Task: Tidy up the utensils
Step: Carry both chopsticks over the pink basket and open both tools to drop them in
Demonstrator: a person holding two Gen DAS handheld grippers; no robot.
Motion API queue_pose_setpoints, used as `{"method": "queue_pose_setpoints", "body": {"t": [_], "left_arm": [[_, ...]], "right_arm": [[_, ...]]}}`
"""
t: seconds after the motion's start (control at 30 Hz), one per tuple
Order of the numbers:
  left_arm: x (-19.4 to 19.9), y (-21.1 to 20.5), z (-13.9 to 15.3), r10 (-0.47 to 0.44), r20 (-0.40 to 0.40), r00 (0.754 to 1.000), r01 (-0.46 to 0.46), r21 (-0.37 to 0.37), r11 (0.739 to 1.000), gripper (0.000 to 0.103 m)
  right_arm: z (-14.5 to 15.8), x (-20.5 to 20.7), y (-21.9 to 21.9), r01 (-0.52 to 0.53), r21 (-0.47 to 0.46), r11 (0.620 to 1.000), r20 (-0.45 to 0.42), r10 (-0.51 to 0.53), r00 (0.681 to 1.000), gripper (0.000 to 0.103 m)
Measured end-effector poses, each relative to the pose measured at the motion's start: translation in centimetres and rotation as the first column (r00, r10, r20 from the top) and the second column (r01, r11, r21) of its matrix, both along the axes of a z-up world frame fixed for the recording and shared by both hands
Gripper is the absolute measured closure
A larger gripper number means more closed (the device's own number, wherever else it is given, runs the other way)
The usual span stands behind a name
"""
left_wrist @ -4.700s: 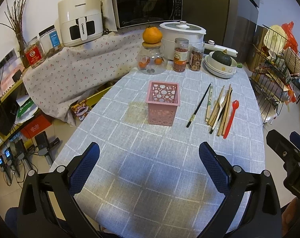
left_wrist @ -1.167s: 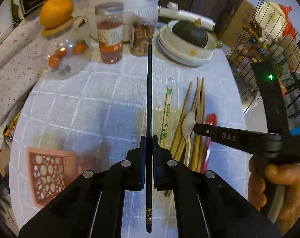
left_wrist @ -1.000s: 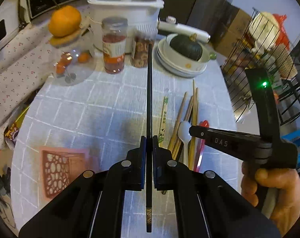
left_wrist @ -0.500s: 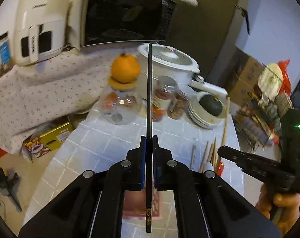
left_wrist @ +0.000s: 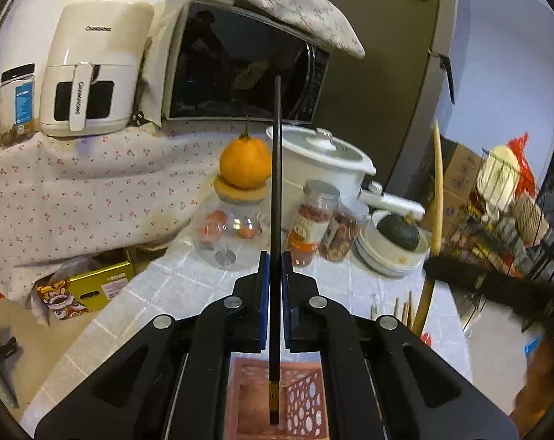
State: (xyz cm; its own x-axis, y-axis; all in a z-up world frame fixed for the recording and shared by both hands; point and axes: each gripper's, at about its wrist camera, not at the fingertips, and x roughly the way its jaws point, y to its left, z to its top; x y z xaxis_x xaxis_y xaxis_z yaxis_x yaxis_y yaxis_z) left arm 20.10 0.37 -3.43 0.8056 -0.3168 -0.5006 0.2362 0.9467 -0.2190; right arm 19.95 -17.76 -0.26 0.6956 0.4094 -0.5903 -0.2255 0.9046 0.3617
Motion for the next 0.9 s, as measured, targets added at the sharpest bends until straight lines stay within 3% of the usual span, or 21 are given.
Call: {"method": "queue_pose_setpoints", "body": {"t": [0.33,0.47,0.53,0.7,0.9], "left_arm": [[-1.0,-0.3,-2.5,-0.031,-0.046,0.998,0.035,0.089,0.995,0.098],[-1.0,0.3,-2.6,-0.027,-0.106,0.994,0.034,0.067,0.997,0.095],[-1.0,0.9,-2.4,-0.020,-0.149,0.989,0.026,0.033,0.999,0.079],[-1.2,2.1,-0.9,-0.012,-0.212,0.977,0.009,-0.015,1.000,0.073],[-1.9,3.1,1.2,0.000,-0.257,0.966,-0.001,-0.005,1.000,0.071]], "right_arm": [[1.0,0.0,1.2,-0.024,0.009,1.000,0.044,0.024,0.999,0.096],[1.2,0.0,1.8,-0.035,0.010,0.999,0.052,0.035,0.998,0.096],[1.2,0.1,2.0,-0.039,0.010,0.999,0.052,0.039,0.998,0.096],[1.7,0.3,2.4,-0.042,0.037,0.998,0.069,0.039,0.997,0.096],[1.9,0.6,3.2,-0.041,0.050,0.998,0.095,0.036,0.995,0.096]]}}
